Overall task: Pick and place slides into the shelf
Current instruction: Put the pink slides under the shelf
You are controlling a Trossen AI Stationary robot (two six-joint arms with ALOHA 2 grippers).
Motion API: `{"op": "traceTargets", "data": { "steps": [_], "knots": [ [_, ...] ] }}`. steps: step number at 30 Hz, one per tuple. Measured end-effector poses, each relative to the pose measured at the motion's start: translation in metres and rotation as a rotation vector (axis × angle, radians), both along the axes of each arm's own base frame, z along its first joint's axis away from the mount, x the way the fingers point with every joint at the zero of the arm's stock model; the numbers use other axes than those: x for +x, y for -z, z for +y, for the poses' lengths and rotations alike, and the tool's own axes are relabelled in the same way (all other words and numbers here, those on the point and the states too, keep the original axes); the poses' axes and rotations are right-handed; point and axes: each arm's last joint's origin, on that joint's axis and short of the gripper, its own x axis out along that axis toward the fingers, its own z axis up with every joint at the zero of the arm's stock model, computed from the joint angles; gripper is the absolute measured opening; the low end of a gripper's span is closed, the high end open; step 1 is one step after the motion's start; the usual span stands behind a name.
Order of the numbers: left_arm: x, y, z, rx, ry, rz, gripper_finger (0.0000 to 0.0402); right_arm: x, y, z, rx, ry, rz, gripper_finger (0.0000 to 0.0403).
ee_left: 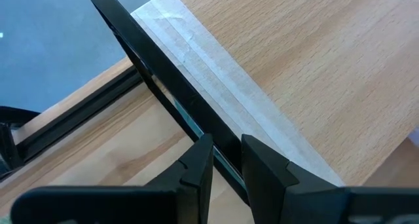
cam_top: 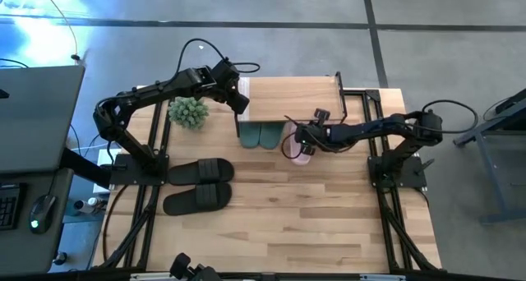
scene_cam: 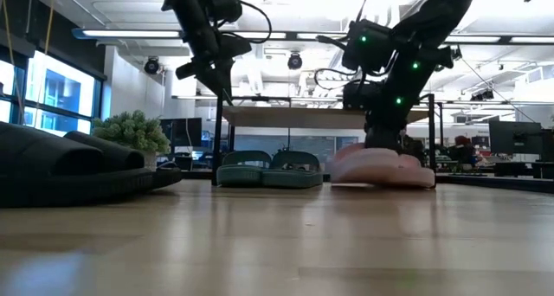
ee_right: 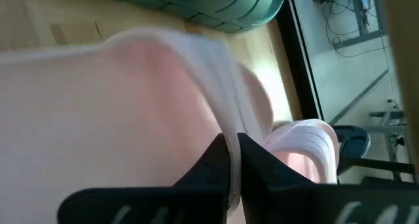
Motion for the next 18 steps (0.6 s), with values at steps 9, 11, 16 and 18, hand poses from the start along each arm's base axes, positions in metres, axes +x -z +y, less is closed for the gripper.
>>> {"op": "traceTargets", "data": {
  "steps": [9, 11, 16, 18],
  "knots": [
    [0.0, 0.0, 0.0, 0.002, -0.003, 0.005, 0.0067, 0.006, 0.005, -0.005, -0.012, -0.022, -0.003, 0.0001],
    [0.0, 0.0, 0.0, 0.002, -0.003, 0.005, 0.0067, 0.008, 0.004, -0.004, -0.012, -0.036, -0.026, 0.0001],
    [0.0, 0.0, 0.0, 0.002, -0.003, 0.004, 0.0067, 0.011, 0.003, -0.004, -0.007, -0.065, -0.038, 0.0001],
    [0.0, 0.0, 0.0, 0.003, -0.003, 0.004, 0.0067, 0.011, 0.003, -0.005, -0.007, -0.065, -0.036, 0.0]
  ]
}}
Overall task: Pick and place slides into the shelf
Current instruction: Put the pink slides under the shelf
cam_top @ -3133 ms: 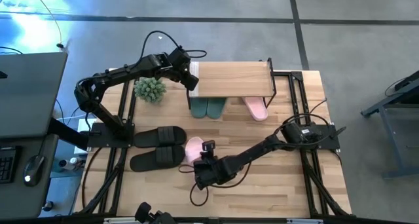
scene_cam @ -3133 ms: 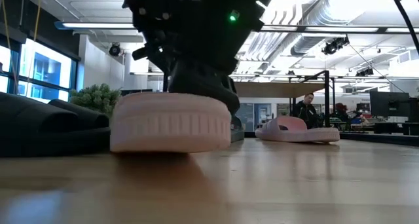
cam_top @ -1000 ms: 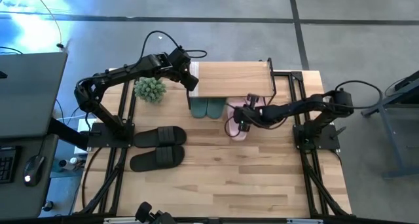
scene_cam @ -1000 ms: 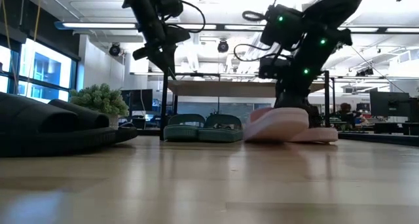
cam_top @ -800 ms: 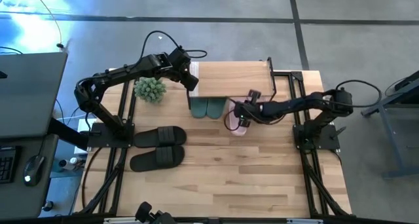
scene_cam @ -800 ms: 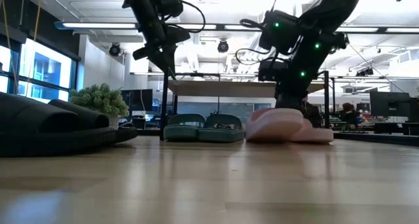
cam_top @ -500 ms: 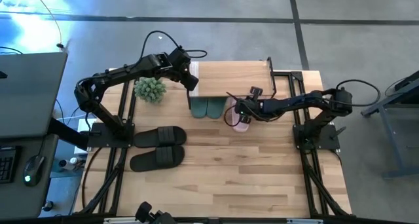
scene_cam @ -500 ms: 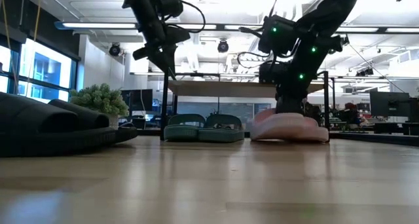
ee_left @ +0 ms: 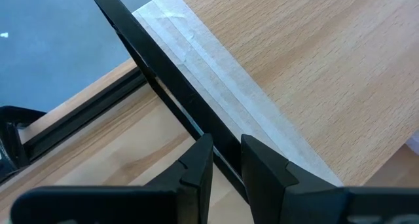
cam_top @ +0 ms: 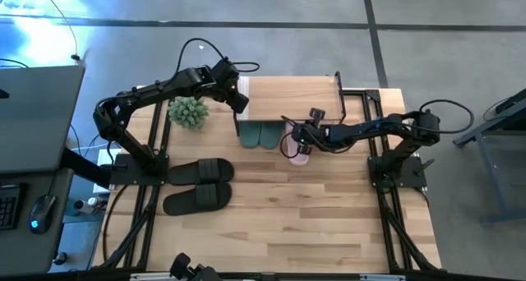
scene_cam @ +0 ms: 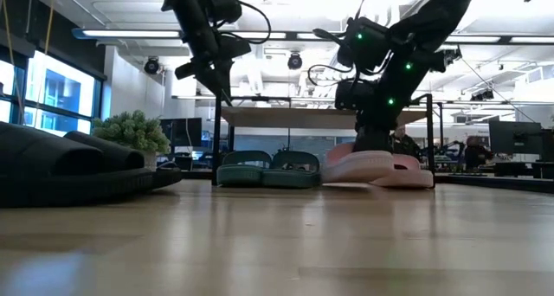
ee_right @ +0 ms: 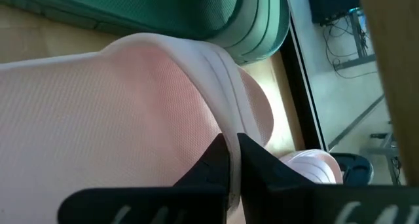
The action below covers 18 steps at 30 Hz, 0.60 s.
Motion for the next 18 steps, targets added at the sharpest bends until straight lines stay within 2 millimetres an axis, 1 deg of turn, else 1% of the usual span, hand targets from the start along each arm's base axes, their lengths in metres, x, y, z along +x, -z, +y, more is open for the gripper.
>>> {"op": "traceTargets", "data": {
  "steps": [3, 6, 14, 18],
  "knots": [
    [0.0, 0.0, 0.0, 0.0, 0.0, 0.0, 0.0067, 0.0, 0.0001, 0.0, 0.004, -0.003, 0.001, 0.0],
    [0.0, 0.0, 0.0, -0.001, 0.0, 0.0, 0.0067, 0.0, 0.0003, 0.0003, 0.014, -0.013, 0.004, 0.0012],
    [0.0002, -0.0001, 0.0, -0.001, 0.002, -0.003, 0.0067, 0.0005, 0.0004, 0.0014, 0.021, -0.01, -0.005, 0.009],
    [0.0003, -0.0001, -0.0001, -0.002, 0.002, -0.004, 0.0067, 0.0006, 0.0005, 0.0021, 0.021, -0.004, -0.011, 0.0111]
  ]
}}
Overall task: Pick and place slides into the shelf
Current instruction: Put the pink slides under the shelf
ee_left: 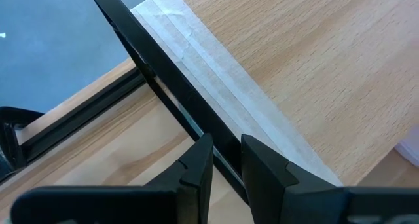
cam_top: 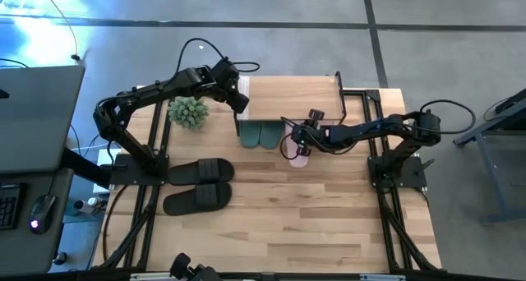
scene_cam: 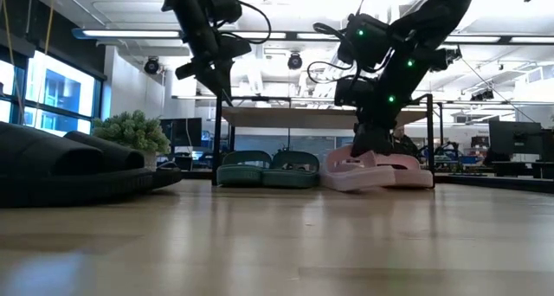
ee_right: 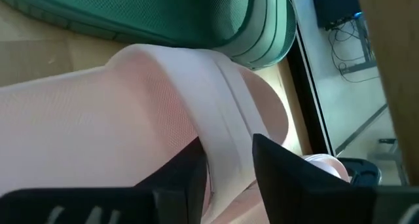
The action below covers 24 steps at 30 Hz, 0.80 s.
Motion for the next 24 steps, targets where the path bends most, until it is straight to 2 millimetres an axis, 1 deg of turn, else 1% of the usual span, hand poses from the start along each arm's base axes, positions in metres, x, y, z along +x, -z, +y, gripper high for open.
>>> {"op": "traceTargets", "data": {
  "steps": [7, 12, 16, 21, 24],
  "knots": [
    [0.0, 0.0, 0.0, -0.002, 0.002, -0.001, 0.0067, -0.002, -0.004, 0.011, -0.029, 0.012, 0.0, 0.0114],
    [0.0, 0.0, 0.0, -0.001, 0.002, -0.002, 0.0067, -0.009, -0.002, 0.01, 0.022, 0.054, 0.029, 0.0114],
    [0.0, 0.0, 0.0, -0.001, 0.001, -0.001, 0.0067, -0.01, -0.003, 0.009, 0.043, 0.058, 0.015, 0.0114],
    [0.0, 0.0, 0.0, -0.002, 0.001, -0.001, 0.0067, -0.011, -0.01, 0.014, 0.09, 0.04, -0.028, 0.0115],
    [0.0, 0.0, 0.0, -0.002, 0.001, 0.0, 0.0067, -0.014, -0.017, 0.019, 0.115, 0.037, -0.054, 0.0115]
  ]
}}
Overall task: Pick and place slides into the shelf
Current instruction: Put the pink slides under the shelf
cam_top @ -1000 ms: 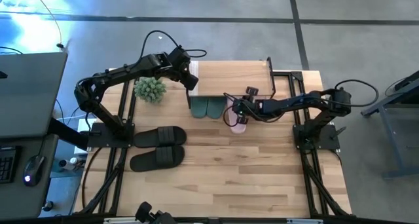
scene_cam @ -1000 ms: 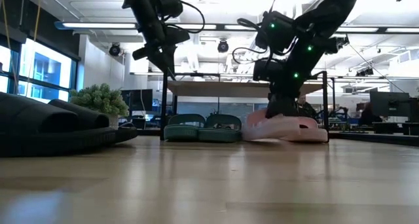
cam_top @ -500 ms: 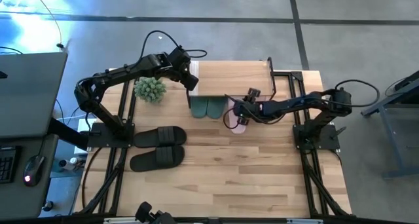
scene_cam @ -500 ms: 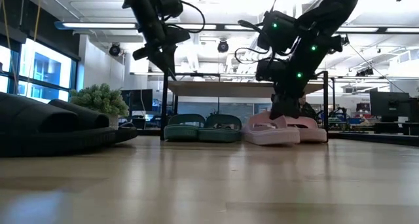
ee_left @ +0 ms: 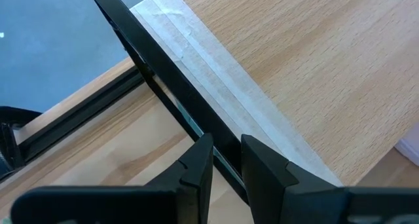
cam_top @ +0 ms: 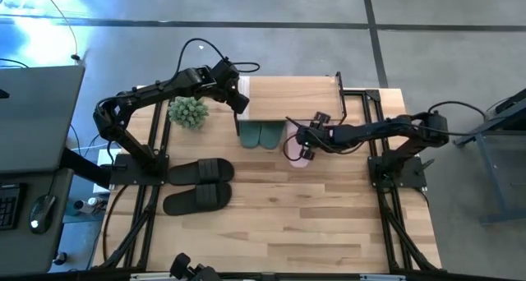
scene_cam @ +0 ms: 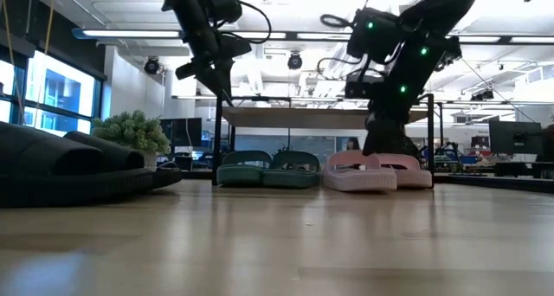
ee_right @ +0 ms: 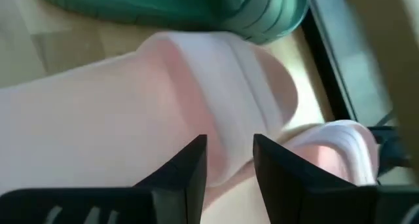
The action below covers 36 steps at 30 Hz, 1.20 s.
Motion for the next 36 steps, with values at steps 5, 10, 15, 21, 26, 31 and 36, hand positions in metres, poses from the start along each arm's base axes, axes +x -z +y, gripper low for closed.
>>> {"op": "traceTargets", "data": {
  "steps": [5, 10, 15, 21, 26, 31, 36],
  "knots": [
    [0.0, 0.0, 0.0, 0.0, 0.0, 0.0, 0.0067, -0.01, -0.008, 0.009, 0.012, 0.021, 0.023, 0.0115],
    [0.0, 0.0, 0.0, 0.001, 0.0, 0.0, 0.0067, -0.015, -0.013, 0.02, 0.036, 0.04, 0.0, 0.0115],
    [0.0, 0.0, 0.0, 0.001, -0.001, 0.001, 0.0067, -0.013, -0.016, 0.038, 0.264, 0.006, -0.101, 0.0104],
    [0.0, 0.0, 0.0, 0.001, -0.001, 0.002, 0.0067, -0.014, -0.015, 0.07, 0.332, -0.029, -0.118, 0.0024],
    [0.0, 0.0, 0.0, 0.001, -0.001, 0.002, 0.0067, -0.01, -0.011, 0.105, 0.394, -0.12, -0.159, 0.0011],
    [0.0, 0.0, 0.0, 0.001, -0.001, 0.001, 0.0067, 0.004, 0.014, 0.106, 0.327, -0.081, -0.15, 0.0003],
    [0.0, 0.0, 0.0, 0.002, -0.002, 0.002, 0.0067, 0.014, 0.041, 0.094, 0.344, -0.05, -0.076, 0.0001]
  ]
}}
